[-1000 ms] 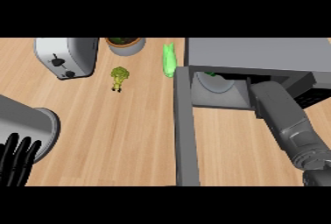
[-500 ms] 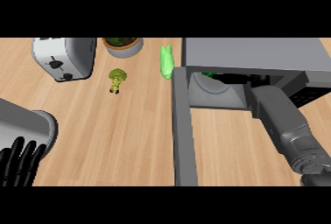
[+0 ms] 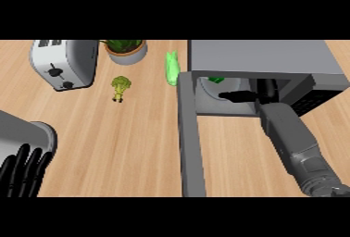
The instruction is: Pick up the milk, place it into the microwave and close the microwave
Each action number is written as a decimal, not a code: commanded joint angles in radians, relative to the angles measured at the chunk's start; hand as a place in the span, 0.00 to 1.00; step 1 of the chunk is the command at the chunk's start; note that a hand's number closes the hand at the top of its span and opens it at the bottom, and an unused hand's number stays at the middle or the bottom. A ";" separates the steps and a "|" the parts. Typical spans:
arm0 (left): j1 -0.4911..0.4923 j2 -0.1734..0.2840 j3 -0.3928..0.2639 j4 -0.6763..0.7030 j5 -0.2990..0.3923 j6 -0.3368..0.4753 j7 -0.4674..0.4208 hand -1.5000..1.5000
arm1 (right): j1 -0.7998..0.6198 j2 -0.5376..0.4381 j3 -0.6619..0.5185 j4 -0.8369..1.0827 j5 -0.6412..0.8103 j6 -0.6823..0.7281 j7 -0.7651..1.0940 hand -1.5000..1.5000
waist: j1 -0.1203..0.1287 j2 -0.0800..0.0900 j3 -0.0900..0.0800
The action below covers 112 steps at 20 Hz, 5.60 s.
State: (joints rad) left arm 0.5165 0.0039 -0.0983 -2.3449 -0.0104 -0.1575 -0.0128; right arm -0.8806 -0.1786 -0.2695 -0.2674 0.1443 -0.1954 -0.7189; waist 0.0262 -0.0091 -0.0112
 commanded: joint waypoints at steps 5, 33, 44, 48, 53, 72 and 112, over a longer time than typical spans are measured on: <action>0.014 -0.004 -0.050 0.039 -0.022 0.047 -0.038 0.00 | 0.212 0.032 0.005 -0.040 -0.027 0.071 -0.055 0.00 | -0.037 0.003 0.010; -0.277 0.048 -0.232 0.202 -0.073 -0.121 0.120 1.00 | 1.064 0.091 0.154 -0.862 -0.189 0.480 -0.087 0.00 | -0.036 0.006 0.010; -0.560 -0.002 -0.355 0.585 -0.115 -0.209 0.164 1.00 | 1.234 0.010 0.119 -1.009 -0.267 0.567 -0.099 0.00 | -0.047 0.010 0.010; -0.679 -0.003 -0.468 0.771 -0.207 -0.051 0.028 1.00 | 1.189 -0.016 0.104 -1.037 -0.294 0.571 -0.076 0.00 | -0.047 0.011 0.010; -0.774 -0.004 -0.703 0.871 -0.182 0.162 0.114 1.00 | 1.285 0.012 0.167 -1.113 -0.283 0.589 -0.126 0.00 | -0.053 0.010 0.011; -1.169 -0.004 -0.794 1.197 0.353 0.610 -0.050 0.00 | 1.311 -0.109 0.248 -1.496 -0.455 0.681 0.048 0.00 | -0.225 0.045 0.005; -1.448 -0.004 -0.609 1.516 0.739 0.757 -0.370 1.00 | 1.359 -0.258 0.230 -1.753 -0.723 0.774 0.222 0.00 | -0.387 0.091 0.010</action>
State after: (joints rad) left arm -0.8448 0.0079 -0.7458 -0.9210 0.7064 0.6262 -0.3905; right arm 0.4786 -0.4259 -0.0209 -2.0028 -0.5702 0.5696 -0.4880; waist -0.3353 0.0666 -0.0021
